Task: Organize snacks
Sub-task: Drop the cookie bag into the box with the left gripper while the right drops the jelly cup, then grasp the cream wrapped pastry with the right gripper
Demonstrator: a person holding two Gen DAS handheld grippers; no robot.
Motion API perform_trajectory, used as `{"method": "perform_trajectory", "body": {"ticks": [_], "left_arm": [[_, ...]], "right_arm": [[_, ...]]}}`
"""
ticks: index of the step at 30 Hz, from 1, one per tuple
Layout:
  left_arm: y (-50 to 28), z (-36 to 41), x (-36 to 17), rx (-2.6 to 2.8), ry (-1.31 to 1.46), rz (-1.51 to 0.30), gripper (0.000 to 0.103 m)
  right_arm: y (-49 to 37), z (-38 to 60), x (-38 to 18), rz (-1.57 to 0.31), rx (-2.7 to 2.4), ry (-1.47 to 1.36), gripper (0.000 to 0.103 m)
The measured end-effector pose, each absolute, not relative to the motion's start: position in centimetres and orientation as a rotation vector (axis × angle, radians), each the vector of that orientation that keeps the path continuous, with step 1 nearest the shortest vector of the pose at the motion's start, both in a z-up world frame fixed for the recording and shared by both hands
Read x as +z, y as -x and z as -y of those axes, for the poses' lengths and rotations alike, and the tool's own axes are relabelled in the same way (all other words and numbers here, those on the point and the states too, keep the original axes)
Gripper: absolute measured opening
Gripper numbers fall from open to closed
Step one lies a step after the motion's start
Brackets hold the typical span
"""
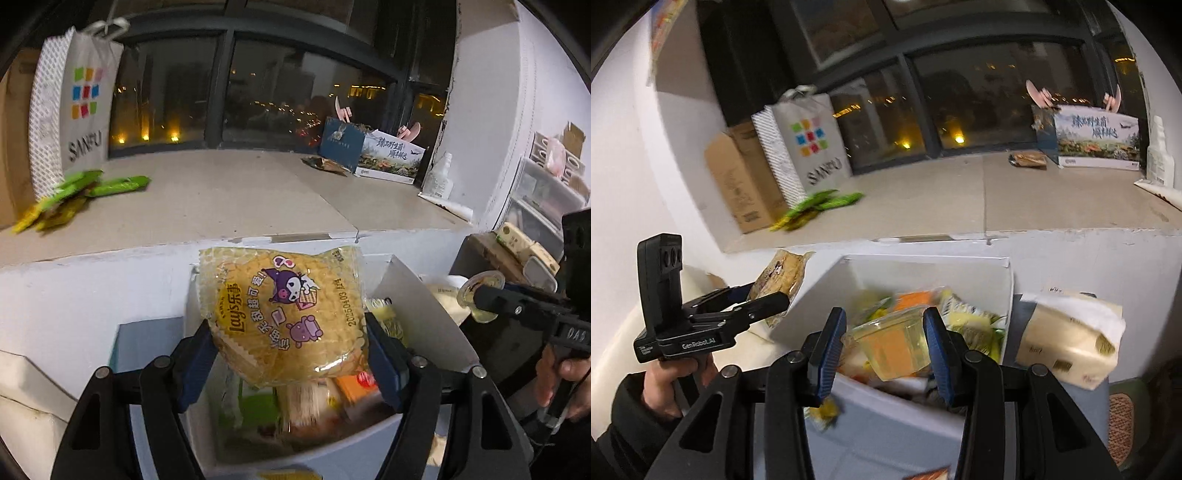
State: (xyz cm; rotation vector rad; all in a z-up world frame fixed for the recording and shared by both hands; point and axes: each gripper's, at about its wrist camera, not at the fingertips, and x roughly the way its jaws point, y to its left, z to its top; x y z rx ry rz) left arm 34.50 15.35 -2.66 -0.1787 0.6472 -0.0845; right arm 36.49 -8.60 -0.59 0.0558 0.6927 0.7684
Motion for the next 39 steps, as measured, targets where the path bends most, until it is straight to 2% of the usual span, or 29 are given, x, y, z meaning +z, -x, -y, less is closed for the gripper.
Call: {"method": "perform_trajectory", "body": {"ticks": [2,3,4,5,6,7,16,25,32,39], "left_arm": [[-35.8,-16.0,-3.5,-0.046,0.198,-0.69,0.103],[-35.9,-16.1,-3.8,-0.037,0.195,-0.699,0.103],[-35.9,-16.2,-4.0,-0.018,0.186,-0.703,0.103],[-35.7,-16.2,-4.1,-0.01,0.175,-0.704,0.103],[-35.4,-16.1,-4.2,-0.004,0.159,-0.702,0.103],[-34.9,-15.9,-4.2,-0.001,0.147,-0.697,0.103],[-30.4,-14.3,-3.6,-0.038,0.091,-0.665,0.103],[-19.4,-11.1,-2.4,-0.067,0.099,-0.572,0.103],[-11.3,-7.8,-5.4,-0.099,0.086,-0.579,0.103],[-7.5,-5.8,-7.7,-0.13,0.119,-0.604,0.103]], "right_arm": [[-37.4,8.4,-1.0,-0.699,0.745,-0.042,0.048],[-38.1,8.1,-1.4,-0.708,0.743,-0.035,0.049],[-38.6,8.0,-1.7,-0.726,0.745,-0.032,0.06],[-39.0,8.0,-1.9,-0.742,0.734,-0.031,0.09],[-39.4,8.1,-2.1,-0.755,0.708,-0.035,0.101],[-39.4,8.4,-2.2,-0.745,0.693,-0.046,0.103],[-36.8,9.8,-1.8,-0.693,0.714,-0.039,0.103],[-27.3,12.7,-0.5,-0.572,0.81,-0.002,0.103],[-20.2,16.4,-3.9,-0.594,0.785,0.063,0.103],[-18.6,18.0,-9.3,-0.702,0.742,0.121,0.103]]}}
